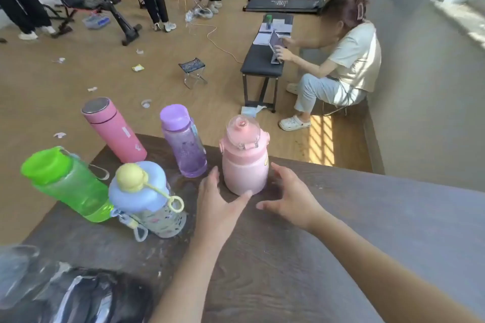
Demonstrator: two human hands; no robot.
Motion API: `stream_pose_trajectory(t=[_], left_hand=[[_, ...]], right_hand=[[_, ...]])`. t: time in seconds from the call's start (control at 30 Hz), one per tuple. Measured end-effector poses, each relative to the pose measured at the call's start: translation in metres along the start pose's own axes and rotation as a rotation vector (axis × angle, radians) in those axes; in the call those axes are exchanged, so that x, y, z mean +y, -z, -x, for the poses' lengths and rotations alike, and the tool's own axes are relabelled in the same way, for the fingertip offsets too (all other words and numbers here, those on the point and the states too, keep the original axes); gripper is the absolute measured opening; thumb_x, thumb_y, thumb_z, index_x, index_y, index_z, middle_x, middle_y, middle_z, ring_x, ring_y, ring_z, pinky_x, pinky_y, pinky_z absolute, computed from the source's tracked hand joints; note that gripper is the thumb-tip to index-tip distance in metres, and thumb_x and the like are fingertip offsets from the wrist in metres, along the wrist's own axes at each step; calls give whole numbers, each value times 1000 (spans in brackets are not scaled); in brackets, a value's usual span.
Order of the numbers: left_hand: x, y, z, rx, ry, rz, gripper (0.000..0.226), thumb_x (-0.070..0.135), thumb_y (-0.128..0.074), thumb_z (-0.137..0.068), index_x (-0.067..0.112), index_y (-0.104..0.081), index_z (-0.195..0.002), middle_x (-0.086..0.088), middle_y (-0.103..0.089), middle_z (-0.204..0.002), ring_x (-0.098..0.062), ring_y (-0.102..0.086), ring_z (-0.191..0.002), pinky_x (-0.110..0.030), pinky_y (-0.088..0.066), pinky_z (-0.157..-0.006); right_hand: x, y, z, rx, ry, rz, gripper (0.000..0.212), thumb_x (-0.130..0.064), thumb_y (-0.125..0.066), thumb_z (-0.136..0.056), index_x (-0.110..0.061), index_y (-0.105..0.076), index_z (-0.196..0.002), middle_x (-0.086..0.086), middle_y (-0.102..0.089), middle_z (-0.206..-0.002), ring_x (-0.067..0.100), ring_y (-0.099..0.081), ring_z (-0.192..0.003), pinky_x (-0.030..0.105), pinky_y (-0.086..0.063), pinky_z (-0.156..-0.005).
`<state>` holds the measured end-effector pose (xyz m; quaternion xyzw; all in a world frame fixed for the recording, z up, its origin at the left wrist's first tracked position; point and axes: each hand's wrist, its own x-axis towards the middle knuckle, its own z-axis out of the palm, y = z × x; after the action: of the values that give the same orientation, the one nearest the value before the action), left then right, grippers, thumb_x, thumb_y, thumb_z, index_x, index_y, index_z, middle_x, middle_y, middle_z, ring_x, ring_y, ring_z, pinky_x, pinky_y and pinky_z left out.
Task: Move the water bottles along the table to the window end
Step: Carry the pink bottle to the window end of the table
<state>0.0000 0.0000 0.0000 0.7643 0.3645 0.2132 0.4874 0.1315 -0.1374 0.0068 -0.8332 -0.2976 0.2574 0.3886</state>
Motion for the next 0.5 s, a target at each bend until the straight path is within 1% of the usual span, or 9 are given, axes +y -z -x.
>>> stream_pose_trajectory(t=[0.03,0.1,0.17,0.23,0.3,0.33,0.43,0.47,0.5], left_hand=[[-8,-3,-8,0,-27,27,108,58,-80,-58,18,-50,-155,3,-54,-147,-21,-57,-143,-47,-47,-120],[-16,-5,-19,-51,-36,54,98,50,-87,-59,30,-54,-149,6,-60,-145,-16,-62,-138,-47,-51,-116],[-25,-7,-30,-90,-23,81,100,44,-92,-58,35,-53,-149,5,-64,-145,-12,-64,-135,-45,-53,-114],[-27,-9,-35,-105,-12,134,101,40,-94,-55,33,-55,-148,7,-67,-143,-6,-67,-131,-39,-55,-112],[-26,-10,-36,-121,5,203,98,33,-95,-51,35,-57,-142,10,-71,-137,2,-71,-122,-29,-57,-106],[-25,-10,-37,-120,16,230,98,29,-96,-50,36,-57,-140,10,-73,-135,3,-72,-119,-28,-58,-104],[-21,-12,-36,-132,20,252,105,31,-94,-46,25,-59,-145,3,-74,-135,-3,-74,-119,-32,-59,-104],[-16,-13,-34,-145,17,244,107,32,-94,-46,22,-58,-147,3,-74,-135,-4,-74,-120,-31,-59,-104],[-9,-15,-31,-166,15,234,108,33,-93,-46,21,-58,-148,4,-74,-135,-3,-74,-120,-30,-59,-103]], right_hand=[[3,-3,-7,3,22,-23,113,-32,-94,-67,-17,-29,-159,-1,-41,-155,15,-42,-141,35,-33,-120],[4,-6,-17,17,44,-42,109,-34,-94,-65,-21,-35,-155,-1,-48,-151,11,-45,-135,36,-38,-116],[6,-9,-27,44,64,-63,105,-40,-93,-63,-23,-40,-152,-3,-53,-147,13,-50,-133,37,-43,-112],[8,-11,-30,66,89,-95,101,-43,-93,-64,-22,-43,-149,-5,-57,-142,13,-54,-130,32,-47,-106],[7,-11,-30,78,95,-145,95,-38,-95,-64,-22,-48,-145,-8,-62,-135,9,-60,-123,18,-47,-97],[7,-11,-29,89,101,-168,94,-36,-96,-63,-23,-50,-143,-10,-64,-132,7,-61,-120,14,-47,-94],[7,-8,-22,115,111,-221,94,-35,-98,-60,-24,-53,-141,-15,-66,-125,4,-64,-116,19,-51,-97],[9,-6,-18,128,112,-240,92,-34,-98,-60,-24,-53,-141,-18,-66,-123,0,-63,-115,16,-50,-96],[11,-1,-12,145,112,-251,90,-34,-98,-61,-25,-54,-140,-21,-65,-120,-7,-61,-113,9,-47,-92]])
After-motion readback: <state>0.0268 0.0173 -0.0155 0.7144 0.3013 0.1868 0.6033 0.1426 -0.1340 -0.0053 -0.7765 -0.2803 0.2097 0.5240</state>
